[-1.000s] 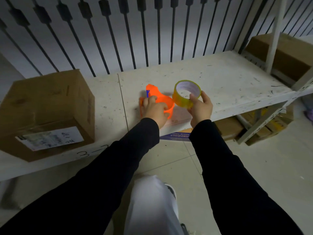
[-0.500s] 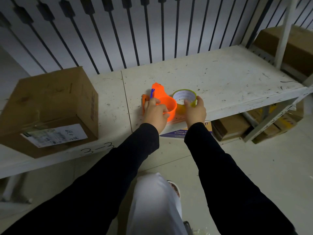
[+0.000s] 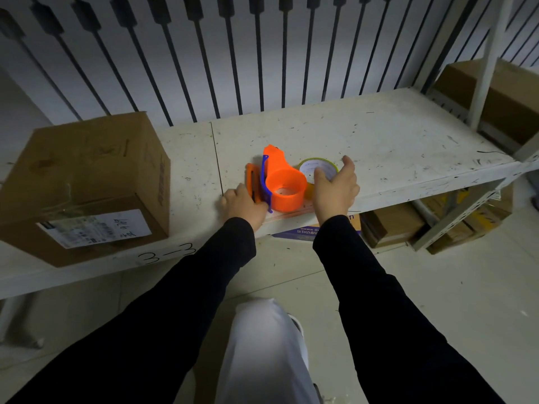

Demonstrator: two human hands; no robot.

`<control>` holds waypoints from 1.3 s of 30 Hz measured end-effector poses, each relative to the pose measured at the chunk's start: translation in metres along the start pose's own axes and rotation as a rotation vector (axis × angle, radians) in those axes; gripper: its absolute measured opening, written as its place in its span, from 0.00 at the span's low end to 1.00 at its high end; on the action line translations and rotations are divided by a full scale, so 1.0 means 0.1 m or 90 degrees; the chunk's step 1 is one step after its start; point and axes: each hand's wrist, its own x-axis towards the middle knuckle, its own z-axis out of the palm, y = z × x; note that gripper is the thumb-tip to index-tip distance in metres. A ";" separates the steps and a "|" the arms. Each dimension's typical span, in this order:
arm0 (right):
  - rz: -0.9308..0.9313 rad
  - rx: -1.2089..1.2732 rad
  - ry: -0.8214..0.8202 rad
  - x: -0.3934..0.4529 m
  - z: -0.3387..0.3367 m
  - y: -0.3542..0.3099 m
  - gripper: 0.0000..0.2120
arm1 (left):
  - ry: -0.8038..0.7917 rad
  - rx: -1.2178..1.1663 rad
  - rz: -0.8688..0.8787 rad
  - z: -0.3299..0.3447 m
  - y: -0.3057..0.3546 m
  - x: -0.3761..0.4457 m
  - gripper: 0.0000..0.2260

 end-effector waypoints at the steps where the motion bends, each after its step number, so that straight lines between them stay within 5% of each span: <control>1: -0.005 0.011 -0.001 -0.01 0.01 -0.02 0.27 | -0.021 0.031 0.018 0.03 -0.01 0.01 0.25; 7: -0.030 0.080 0.004 -0.08 0.06 -0.12 0.25 | -0.017 0.088 0.049 0.05 0.00 0.07 0.22; 11: -0.106 0.167 0.009 -0.21 0.11 -0.20 0.19 | 0.003 0.066 -0.027 -0.03 -0.09 0.06 0.25; 16: -0.176 0.188 -0.135 -0.45 0.30 -0.30 0.09 | 0.042 -0.123 -0.035 -0.09 -0.29 -0.09 0.19; 24: -0.097 0.077 -0.363 -0.74 0.57 -0.39 0.26 | 0.051 -0.502 0.021 -0.19 -0.23 -0.21 0.14; 31: -0.101 0.034 -0.334 -0.74 0.63 -0.38 0.14 | 0.046 -0.565 0.040 -0.08 -0.15 -0.24 0.17; 35: -0.105 -0.045 -0.329 -0.74 0.63 -0.38 0.18 | -0.015 -0.500 -0.010 -0.06 -0.18 -0.19 0.17; 39: -0.183 -0.094 -0.296 -0.74 0.60 -0.33 0.12 | -0.060 -0.255 0.019 0.09 -0.29 -0.07 0.18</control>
